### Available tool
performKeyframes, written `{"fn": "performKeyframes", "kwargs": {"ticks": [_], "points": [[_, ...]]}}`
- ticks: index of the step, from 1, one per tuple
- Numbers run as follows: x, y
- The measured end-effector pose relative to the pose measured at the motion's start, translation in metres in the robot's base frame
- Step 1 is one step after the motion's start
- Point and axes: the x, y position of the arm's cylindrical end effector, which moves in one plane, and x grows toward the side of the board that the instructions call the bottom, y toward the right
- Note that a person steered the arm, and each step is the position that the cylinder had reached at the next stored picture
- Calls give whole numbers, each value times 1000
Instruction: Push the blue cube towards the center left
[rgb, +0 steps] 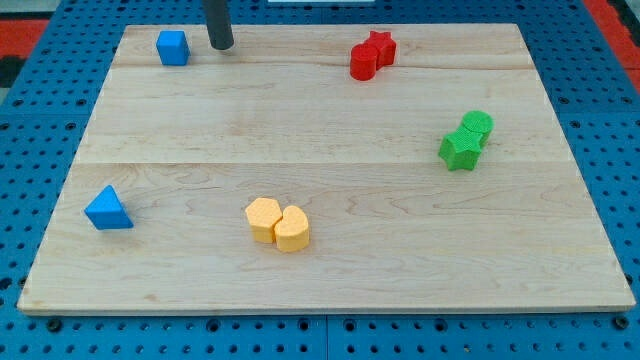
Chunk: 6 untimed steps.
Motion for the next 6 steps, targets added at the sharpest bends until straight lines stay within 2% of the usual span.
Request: {"fn": "performKeyframes", "kwargs": {"ticks": [2,3,4,6], "points": [[-13,0],[-31,-22],[-11,-51],[73,-56]]}}
